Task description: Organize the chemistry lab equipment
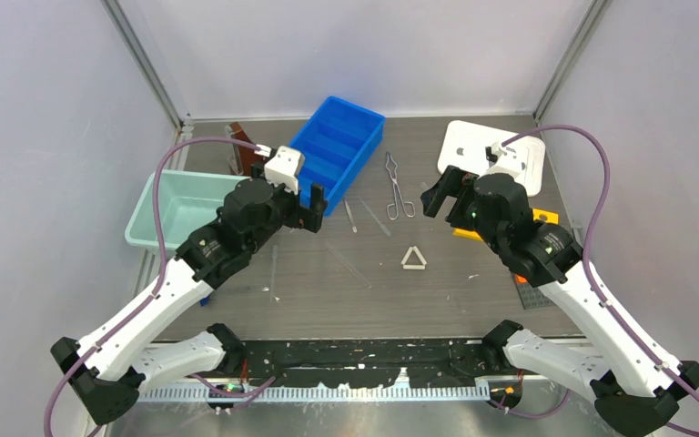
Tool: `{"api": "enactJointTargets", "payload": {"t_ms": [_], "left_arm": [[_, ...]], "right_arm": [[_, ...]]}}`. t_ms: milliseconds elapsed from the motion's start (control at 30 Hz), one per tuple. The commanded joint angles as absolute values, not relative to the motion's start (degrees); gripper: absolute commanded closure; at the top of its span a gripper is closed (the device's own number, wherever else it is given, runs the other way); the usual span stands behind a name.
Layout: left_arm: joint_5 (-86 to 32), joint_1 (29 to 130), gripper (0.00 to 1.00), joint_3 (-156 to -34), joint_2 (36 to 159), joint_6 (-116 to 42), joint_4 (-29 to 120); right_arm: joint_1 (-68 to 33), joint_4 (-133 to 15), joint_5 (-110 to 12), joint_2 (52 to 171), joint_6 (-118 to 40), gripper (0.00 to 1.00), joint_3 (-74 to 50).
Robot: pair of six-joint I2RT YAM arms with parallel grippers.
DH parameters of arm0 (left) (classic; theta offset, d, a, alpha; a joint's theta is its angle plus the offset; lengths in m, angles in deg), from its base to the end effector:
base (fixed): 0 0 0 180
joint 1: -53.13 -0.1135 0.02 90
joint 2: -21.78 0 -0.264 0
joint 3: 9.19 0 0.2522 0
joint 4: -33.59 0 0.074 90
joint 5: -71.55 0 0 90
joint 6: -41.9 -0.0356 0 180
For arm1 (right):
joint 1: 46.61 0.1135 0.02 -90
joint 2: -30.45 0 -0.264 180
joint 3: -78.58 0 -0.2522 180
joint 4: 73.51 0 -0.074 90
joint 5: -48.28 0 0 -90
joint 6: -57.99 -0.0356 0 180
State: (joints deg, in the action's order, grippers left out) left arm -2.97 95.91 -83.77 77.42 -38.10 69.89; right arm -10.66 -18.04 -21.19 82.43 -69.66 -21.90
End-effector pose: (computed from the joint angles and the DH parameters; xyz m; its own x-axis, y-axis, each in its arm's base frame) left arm 0.1627 -0.1376 0.3810 -0.2969 0.0467 -0.9538 0.4224 0.9022 -0.0873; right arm 0.1497 0.0931 0.3878 -0.4828 0.3565 -0.7999 -0.0051 0.9122 0.4096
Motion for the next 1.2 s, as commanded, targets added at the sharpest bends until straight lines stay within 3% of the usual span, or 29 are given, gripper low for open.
{"api": "enactJointTargets", "payload": {"t_ms": [0,700,833,1067,1167], "left_arm": [[-1.58,95.93,0.02,-85.09,76.01,-38.87,67.12],[-0.48,95.93,0.02,-84.94,75.73,-39.29,67.08],[0.16,95.93,0.02,-84.78,75.57,-39.58,66.89],[-0.68,95.93,0.02,-85.04,75.21,-39.40,67.03],[-0.34,95.93,0.02,-84.91,74.97,-39.40,66.97]], "right_arm": [[-10.49,-19.15,-19.47,81.85,-70.25,0.00,-21.13],[-10.49,-18.19,-18.06,81.73,-68.63,0.01,-24.72],[-10.49,-17.89,-20.06,83.57,-65.83,0.12,-25.94],[-10.49,-15.90,-18.23,89.91,-64.90,0.47,-27.66],[-10.49,-15.33,-16.35,92.36,-64.54,0.52,-28.52]]}}
